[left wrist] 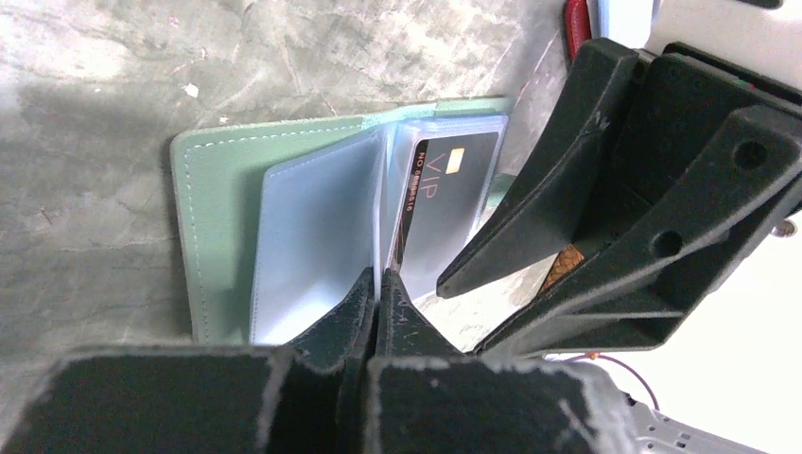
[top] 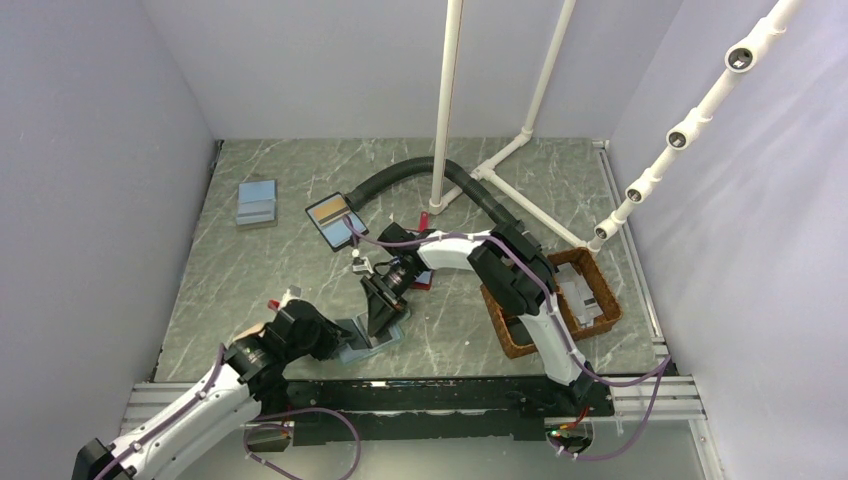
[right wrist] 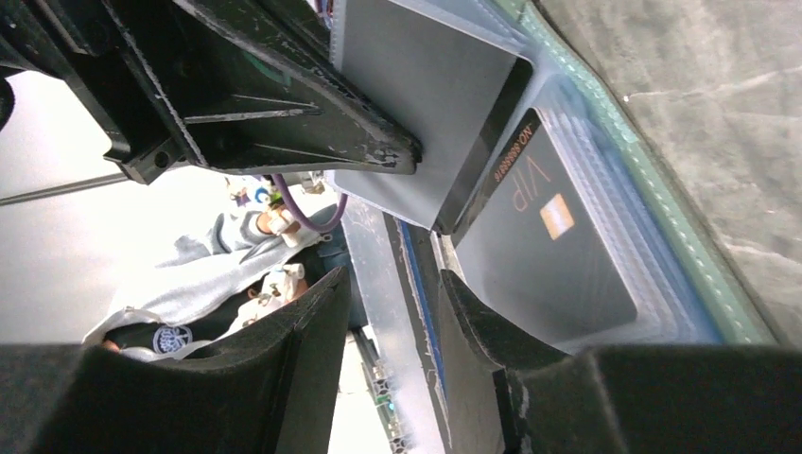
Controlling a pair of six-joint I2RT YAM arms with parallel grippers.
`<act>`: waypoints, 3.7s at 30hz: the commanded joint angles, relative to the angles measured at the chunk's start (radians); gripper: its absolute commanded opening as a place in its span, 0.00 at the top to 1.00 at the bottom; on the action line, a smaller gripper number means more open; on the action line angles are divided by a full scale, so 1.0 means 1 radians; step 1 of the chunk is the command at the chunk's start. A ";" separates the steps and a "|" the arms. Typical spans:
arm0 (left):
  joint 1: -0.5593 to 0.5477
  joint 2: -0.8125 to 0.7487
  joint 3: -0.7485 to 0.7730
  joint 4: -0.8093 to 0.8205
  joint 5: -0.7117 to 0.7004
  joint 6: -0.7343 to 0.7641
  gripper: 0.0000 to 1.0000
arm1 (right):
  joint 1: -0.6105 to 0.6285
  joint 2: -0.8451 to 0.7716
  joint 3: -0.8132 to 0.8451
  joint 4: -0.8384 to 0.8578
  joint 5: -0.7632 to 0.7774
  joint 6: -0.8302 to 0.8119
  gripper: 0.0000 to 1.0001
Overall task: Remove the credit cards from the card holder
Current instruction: Remove the credit card from the card holder.
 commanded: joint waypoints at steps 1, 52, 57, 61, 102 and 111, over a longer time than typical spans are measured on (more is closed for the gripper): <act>0.000 -0.041 0.024 0.011 0.003 0.056 1.00 | -0.018 -0.029 0.043 -0.036 0.011 -0.045 0.59; -0.001 -0.016 -0.065 0.762 0.129 0.323 1.00 | -0.122 -0.202 -0.074 0.143 -0.170 0.054 0.80; -0.001 -0.044 -0.065 0.734 0.118 0.319 1.00 | -0.138 -0.209 -0.090 0.161 -0.184 0.066 0.82; -0.001 -0.105 -0.083 0.711 0.108 0.309 1.00 | -0.153 -0.217 -0.123 0.253 -0.233 0.142 0.75; -0.001 -0.137 -0.118 0.760 0.184 0.290 1.00 | -0.156 -0.224 -0.091 0.216 -0.341 0.122 0.83; -0.001 -0.109 -0.110 0.776 0.188 0.288 0.97 | -0.156 -0.227 -0.083 0.184 -0.353 0.082 1.00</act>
